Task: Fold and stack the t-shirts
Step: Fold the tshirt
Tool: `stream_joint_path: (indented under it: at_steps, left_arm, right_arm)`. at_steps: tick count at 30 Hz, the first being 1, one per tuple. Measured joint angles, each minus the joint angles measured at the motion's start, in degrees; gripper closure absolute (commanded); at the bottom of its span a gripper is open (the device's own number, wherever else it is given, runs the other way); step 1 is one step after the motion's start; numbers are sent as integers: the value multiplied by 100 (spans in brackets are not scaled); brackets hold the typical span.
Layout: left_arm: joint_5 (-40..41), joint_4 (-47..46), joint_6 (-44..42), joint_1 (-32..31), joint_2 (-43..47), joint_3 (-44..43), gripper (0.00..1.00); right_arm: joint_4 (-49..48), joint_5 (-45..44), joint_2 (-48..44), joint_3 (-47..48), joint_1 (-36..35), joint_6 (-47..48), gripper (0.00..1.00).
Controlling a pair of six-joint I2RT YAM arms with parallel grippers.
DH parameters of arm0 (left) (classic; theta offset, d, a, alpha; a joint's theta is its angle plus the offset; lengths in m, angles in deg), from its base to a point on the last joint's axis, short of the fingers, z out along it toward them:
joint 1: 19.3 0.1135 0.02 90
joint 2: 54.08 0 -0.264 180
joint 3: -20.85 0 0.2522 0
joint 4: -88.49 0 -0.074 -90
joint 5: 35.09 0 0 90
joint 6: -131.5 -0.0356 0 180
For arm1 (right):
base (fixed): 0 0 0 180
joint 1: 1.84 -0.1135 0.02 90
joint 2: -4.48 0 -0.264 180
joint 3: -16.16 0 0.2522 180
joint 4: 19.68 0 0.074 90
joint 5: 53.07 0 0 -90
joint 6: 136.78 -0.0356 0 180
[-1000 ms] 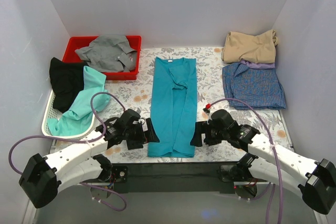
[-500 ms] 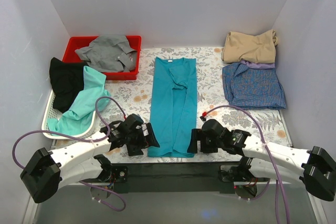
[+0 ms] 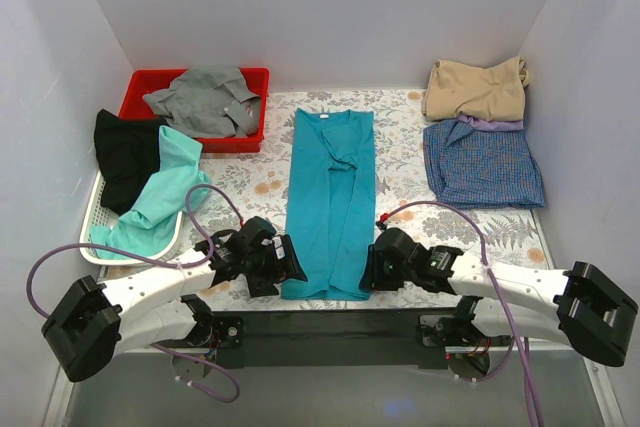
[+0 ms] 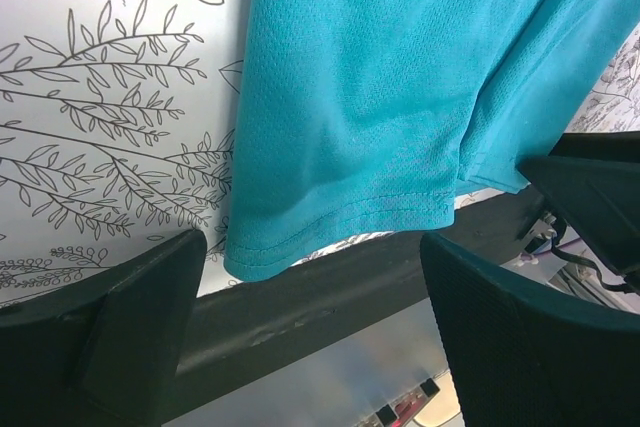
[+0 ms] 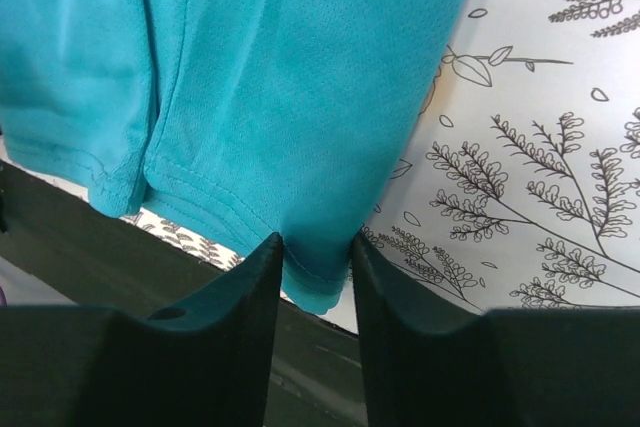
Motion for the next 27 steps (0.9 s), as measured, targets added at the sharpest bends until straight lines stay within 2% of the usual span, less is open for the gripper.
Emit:
stream_joint_path:
  at_steps: [1,4,8,13,14,15,16,19,22,24,25,27]
  left_arm:
    - [-4,-7,2,0,-15,0,20]
    - [-11,-24,22,-11,-66,11,30]
    - [-13,-50,55,-26,-87,50,37]
    - [-15,-59,109,-63,-85,85,41]
    - [-11,-59,120,-72,-85,87,44]
    - [-7,-57,138,-83,-85,94,54]
    - [-4,-59,177,-96,-87,111,59]
    - [11,-57,243,-138,-90,203,65]
    - [17,-52,310,-155,-94,232,76]
    - [20,-52,321,-166,-94,264,78]
    - [22,-52,321,-166,-92,267,84]
    - [35,-46,337,-168,-98,280,86]
  right_arm:
    - [13,-35,70,33,-24,-4,68]
    - [68,-140,131,66,-70,-39,71]
    - [216,-234,0,42,-111,-74,69]
    - [452,-337,-286,-39,-122,-142,66]
    - [468,-345,-317,-52,-120,-162,66]
    - [490,-354,-337,-57,-122,-170,66]
    - [503,-358,-350,-59,-122,-175,66]
    - [522,-361,-356,-63,-120,-177,68]
    - [459,-315,-306,-66,-120,-175,68]
    - [313,-238,-238,-81,-120,-177,68]
    - [227,-190,-212,-96,-120,-177,68]
    - [85,-109,-184,-125,-120,-203,62]
